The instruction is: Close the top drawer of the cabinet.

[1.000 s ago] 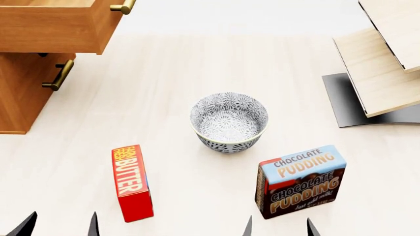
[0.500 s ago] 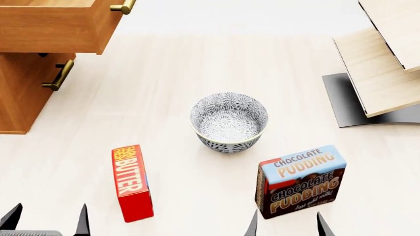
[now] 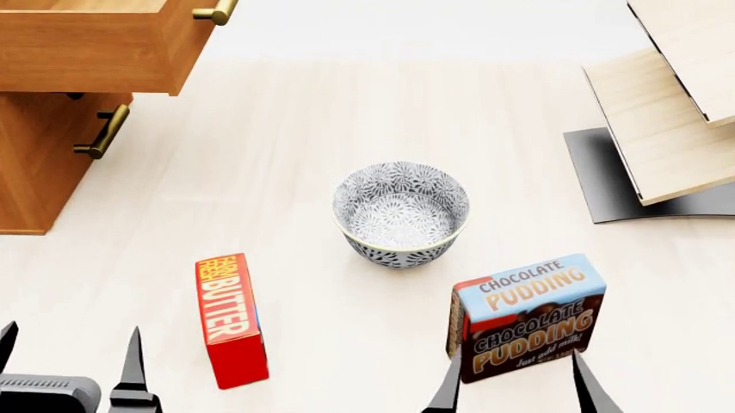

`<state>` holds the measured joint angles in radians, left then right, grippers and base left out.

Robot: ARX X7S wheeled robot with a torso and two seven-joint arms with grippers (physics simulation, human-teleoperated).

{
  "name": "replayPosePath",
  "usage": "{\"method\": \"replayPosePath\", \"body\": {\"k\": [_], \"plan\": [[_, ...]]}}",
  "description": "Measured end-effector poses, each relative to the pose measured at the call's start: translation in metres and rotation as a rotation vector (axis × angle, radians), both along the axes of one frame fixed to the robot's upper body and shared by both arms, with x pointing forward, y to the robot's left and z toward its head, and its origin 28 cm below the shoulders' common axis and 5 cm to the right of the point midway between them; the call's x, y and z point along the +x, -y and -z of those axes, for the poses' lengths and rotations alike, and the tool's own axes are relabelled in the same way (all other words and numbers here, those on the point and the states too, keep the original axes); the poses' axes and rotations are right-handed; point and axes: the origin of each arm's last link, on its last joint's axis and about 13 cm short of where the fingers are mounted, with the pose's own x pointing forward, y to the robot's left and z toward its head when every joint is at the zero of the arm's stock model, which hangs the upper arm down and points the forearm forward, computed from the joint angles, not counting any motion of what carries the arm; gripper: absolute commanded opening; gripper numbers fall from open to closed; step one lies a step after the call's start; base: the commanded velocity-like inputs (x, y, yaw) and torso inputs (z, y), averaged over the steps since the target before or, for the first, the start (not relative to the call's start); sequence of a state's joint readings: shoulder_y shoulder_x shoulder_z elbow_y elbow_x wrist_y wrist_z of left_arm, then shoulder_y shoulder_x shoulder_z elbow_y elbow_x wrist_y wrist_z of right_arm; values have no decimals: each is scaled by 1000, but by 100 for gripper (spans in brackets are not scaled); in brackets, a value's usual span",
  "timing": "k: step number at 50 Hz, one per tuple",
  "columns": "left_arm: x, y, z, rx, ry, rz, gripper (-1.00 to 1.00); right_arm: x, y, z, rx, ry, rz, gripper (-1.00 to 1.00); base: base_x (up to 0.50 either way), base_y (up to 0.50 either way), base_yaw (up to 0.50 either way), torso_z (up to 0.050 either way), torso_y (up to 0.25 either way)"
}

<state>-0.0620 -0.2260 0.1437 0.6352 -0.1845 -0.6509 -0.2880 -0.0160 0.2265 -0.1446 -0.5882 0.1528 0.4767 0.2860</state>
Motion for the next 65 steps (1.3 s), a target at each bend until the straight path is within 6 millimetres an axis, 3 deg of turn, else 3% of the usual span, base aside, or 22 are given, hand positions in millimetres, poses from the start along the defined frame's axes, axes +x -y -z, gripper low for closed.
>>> {"method": "replayPosePath", "body": {"k": [16,34,65], "plan": [[1,2,-18,17,18,10,100,1,0,-16,-11,26,8,100,0,0,0,0,0],[1,4,-21,23,23,23,100,3,0,-16,-18,21,4,100,0,-15,0,0,0],[-1,5,-18,15,20,35,100,2,-1,-13,-24,10,0,100,0,-319,0,0,0]]}}
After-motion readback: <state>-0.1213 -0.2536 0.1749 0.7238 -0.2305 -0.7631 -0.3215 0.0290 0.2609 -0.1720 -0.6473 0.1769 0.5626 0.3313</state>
